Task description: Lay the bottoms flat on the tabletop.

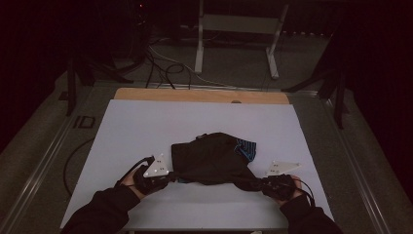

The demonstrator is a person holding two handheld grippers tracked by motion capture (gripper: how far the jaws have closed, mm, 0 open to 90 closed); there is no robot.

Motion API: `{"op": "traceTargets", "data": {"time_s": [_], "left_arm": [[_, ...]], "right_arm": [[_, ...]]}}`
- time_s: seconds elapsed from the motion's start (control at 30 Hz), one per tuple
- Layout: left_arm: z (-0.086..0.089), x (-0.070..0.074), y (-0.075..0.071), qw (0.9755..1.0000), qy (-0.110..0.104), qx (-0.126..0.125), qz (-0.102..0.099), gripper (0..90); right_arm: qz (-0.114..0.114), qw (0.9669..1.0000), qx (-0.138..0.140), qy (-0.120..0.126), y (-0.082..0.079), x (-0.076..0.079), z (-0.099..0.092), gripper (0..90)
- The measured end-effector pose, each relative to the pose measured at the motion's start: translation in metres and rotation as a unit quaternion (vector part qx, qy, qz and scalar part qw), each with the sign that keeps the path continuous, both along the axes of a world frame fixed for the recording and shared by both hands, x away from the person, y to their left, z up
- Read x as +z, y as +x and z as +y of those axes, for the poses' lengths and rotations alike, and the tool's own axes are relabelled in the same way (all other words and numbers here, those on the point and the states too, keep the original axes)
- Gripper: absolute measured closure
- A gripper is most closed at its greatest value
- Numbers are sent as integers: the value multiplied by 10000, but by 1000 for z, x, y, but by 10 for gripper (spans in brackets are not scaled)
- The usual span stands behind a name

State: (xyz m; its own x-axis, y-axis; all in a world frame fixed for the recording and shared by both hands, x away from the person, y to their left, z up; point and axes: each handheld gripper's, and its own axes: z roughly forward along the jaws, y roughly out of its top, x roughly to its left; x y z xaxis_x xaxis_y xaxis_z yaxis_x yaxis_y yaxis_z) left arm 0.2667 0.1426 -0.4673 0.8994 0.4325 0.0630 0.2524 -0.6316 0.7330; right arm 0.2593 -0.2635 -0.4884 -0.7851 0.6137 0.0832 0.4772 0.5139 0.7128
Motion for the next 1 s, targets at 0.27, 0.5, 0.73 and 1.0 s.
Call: {"op": "traceTargets", "data": {"time_s": [0.27,0.5,0.73,1.0], "left_arm": [[2,-8,-13,9997,113,-152,166,886],[4,-12,-17,9991,225,-203,281,886],[8,-12,-15,9989,362,-152,247,886],[18,-6,-13,9996,211,-67,196,767]], "right_arm": [[203,9997,98,-32,-14,-4,0,847],[232,9995,200,54,-18,0,-5,836],[194,9995,247,73,-20,5,-3,803],[81,9990,219,380,-15,20,-7,649]]}}
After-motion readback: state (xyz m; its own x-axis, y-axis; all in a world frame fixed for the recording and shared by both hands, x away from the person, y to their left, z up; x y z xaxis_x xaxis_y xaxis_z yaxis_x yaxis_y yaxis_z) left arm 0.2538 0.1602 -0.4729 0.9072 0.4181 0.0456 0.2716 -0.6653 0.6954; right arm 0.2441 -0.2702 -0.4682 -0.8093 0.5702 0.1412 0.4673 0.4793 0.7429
